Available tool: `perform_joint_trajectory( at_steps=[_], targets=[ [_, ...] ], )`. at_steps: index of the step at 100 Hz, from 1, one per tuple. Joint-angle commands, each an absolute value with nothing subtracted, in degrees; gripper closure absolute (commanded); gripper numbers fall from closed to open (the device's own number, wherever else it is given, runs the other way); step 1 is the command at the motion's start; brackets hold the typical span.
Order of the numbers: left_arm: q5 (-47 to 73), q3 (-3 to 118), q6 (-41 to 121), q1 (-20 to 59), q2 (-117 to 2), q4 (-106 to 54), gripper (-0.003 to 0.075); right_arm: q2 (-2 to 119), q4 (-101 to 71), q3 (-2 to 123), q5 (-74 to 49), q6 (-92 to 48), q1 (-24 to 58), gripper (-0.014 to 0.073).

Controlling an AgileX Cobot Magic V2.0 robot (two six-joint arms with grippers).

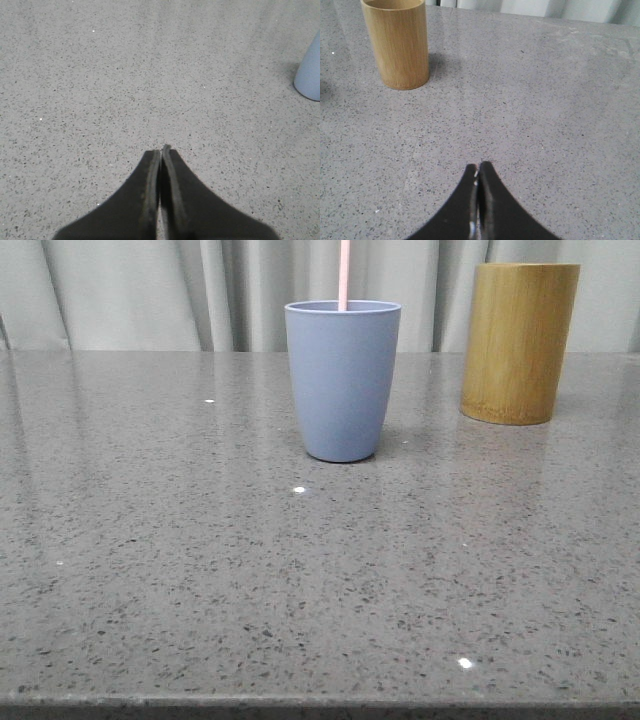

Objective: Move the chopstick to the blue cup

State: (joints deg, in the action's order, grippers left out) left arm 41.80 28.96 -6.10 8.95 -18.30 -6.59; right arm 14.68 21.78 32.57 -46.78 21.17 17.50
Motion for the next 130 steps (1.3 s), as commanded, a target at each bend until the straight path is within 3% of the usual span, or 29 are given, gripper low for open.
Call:
perform_joint_trajectory(
  at_steps=[1, 72, 105, 130],
  targets=[
    [37.6, 30.4, -6.7, 8.9, -18.8, -6.9, 0.0739, 15.2, 23.8, 34.0, -43.0, 21.2, 17.1, 0.0662],
    [36.2, 30.3, -6.7, 8.9, -18.4, -3.2, 0.0739, 15.2, 23.8, 34.0, -43.0, 21.2, 17.1, 0.0662],
    [2.2, 15.2, -6.7, 8.9, -7.6, 0.0, 0.0739, 15.2, 23.8, 34.0, -43.0, 21.2, 17.1, 0.0662],
    [-2.1, 3.1, -6.7, 8.9, 1.2, 2.7, 0.0739, 15.2, 23.8, 34.0, -43.0, 21.2, 17.1, 0.0662]
  ],
)
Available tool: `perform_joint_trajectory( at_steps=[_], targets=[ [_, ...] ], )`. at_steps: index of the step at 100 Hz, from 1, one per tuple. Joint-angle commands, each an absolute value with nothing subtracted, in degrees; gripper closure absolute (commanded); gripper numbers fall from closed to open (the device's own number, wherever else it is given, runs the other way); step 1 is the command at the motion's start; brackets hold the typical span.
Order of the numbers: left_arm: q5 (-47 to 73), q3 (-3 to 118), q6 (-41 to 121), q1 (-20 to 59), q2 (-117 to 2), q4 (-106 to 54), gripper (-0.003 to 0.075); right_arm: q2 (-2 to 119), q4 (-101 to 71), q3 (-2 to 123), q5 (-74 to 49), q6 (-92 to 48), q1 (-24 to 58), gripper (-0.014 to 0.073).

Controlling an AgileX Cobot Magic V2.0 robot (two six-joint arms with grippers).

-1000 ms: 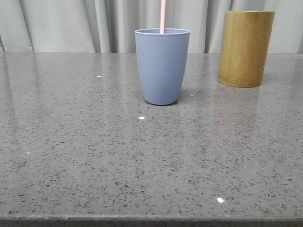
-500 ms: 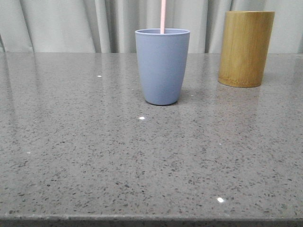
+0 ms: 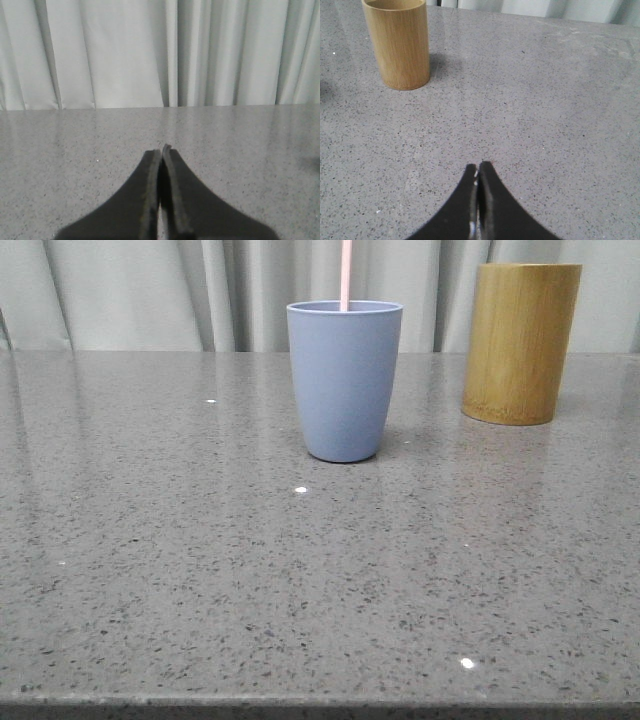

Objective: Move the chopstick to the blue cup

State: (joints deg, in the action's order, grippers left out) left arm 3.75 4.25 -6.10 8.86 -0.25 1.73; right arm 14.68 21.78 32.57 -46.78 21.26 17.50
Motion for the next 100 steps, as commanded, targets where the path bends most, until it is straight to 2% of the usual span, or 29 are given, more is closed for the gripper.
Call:
perform_joint_trajectory(
  at_steps=[1, 15, 100],
  targets=[
    [-2.1, 2.7, -6.7, 8.9, 1.4, 2.7, 0.0739, 15.2, 23.8, 34.0, -43.0, 21.2, 17.1, 0.0662],
    [-2.3, -0.7, -6.7, 8.9, 2.2, 3.2, 0.0739, 15.2, 23.8, 34.0, -43.0, 21.2, 17.1, 0.0662],
    [0.0, -0.6, -6.7, 6.3, 2.2, 4.5, 0.0739, 15.2, 23.8, 34.0, -42.9, 21.2, 17.1, 0.0662]
  ],
)
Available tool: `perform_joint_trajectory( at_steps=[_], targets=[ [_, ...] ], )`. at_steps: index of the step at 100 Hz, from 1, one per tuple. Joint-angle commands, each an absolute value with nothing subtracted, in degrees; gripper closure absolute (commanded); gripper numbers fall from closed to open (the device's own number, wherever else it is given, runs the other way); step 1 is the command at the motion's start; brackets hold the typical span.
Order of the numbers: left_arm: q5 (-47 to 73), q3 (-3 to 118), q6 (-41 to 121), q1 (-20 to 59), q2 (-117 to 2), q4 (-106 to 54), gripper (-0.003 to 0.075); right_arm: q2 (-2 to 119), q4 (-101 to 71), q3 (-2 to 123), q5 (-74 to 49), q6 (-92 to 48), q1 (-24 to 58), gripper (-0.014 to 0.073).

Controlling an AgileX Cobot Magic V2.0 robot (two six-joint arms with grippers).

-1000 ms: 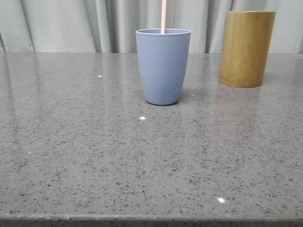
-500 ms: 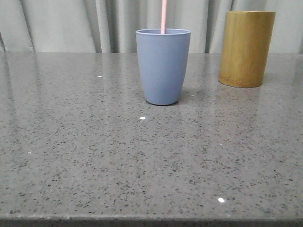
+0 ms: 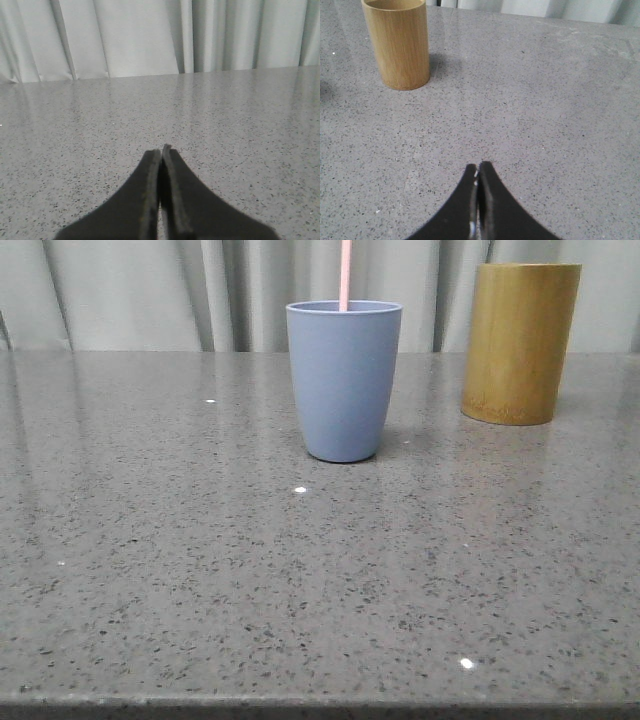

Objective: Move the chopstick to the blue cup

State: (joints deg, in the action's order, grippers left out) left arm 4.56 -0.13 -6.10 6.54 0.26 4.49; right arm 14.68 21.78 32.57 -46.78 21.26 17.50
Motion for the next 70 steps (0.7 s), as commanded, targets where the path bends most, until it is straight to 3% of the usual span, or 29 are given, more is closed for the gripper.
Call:
perform_joint_trajectory(
  at_steps=[1, 70],
  targets=[
    [0.0, -0.6, -6.7, 6.3, 2.2, 4.5, 0.0739, 15.2, 23.8, 34.0, -42.9, 21.2, 17.1, 0.0662],
    [0.0, -0.6, -6.7, 6.3, 2.2, 4.5, 0.0739, 14.9, 22.1, 33.9, -43.1, 21.1, 17.1, 0.0662]
  ],
)
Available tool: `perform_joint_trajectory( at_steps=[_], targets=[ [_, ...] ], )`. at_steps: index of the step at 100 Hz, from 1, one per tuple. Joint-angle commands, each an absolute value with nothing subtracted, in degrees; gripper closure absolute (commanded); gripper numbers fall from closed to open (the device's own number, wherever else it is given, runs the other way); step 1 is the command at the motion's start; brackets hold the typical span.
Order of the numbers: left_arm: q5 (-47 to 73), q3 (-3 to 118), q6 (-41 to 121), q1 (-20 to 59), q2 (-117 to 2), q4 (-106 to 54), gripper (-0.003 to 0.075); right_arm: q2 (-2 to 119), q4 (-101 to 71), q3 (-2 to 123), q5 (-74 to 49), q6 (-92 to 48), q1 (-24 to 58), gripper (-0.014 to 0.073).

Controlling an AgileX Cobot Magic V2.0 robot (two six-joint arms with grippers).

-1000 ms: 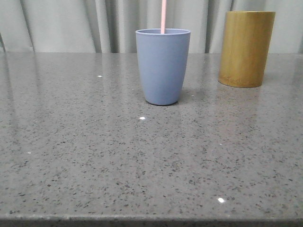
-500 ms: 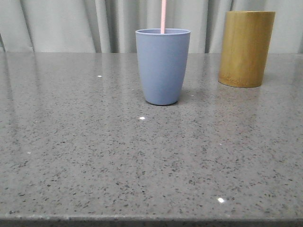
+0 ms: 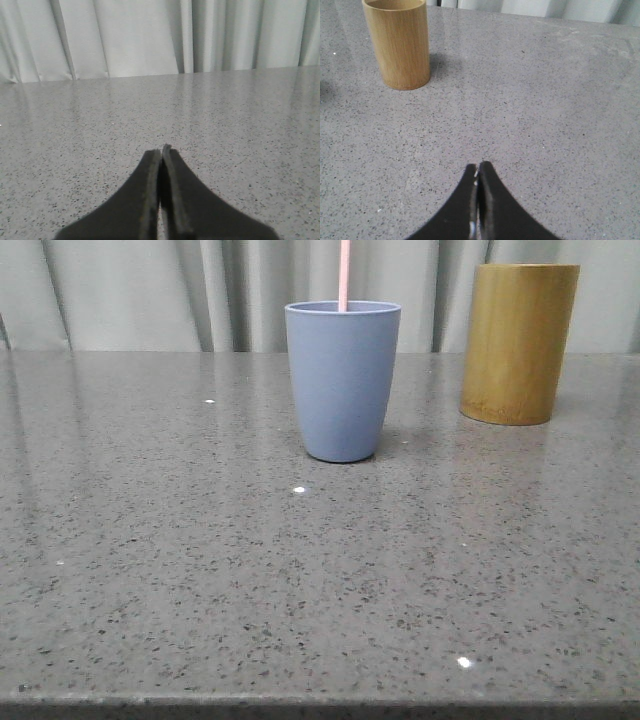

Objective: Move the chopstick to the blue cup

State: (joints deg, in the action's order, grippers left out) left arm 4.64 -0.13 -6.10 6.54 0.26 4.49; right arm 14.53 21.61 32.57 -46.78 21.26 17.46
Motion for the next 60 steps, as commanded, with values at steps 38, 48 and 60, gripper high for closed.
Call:
perform_joint_trajectory(
  at_steps=[38, 48, 60],
  targets=[
    [0.0, -0.6, -6.7, 6.3, 2.2, 4.5, 0.0739, 7.5, 5.1, 22.1, -28.7, 3.8, 5.6, 0.0662],
    [0.0, -0.6, -6.7, 6.3, 2.2, 4.5, 0.0739, 4.3, 0.0, 16.7, -21.2, 1.3, 3.0, 0.0662],
    [0.0, -0.6, -6.7, 6.3, 2.2, 4.5, 0.0739, 0.6, 0.0, 10.8, -14.7, 1.4, 2.6, 0.0662]
  ],
)
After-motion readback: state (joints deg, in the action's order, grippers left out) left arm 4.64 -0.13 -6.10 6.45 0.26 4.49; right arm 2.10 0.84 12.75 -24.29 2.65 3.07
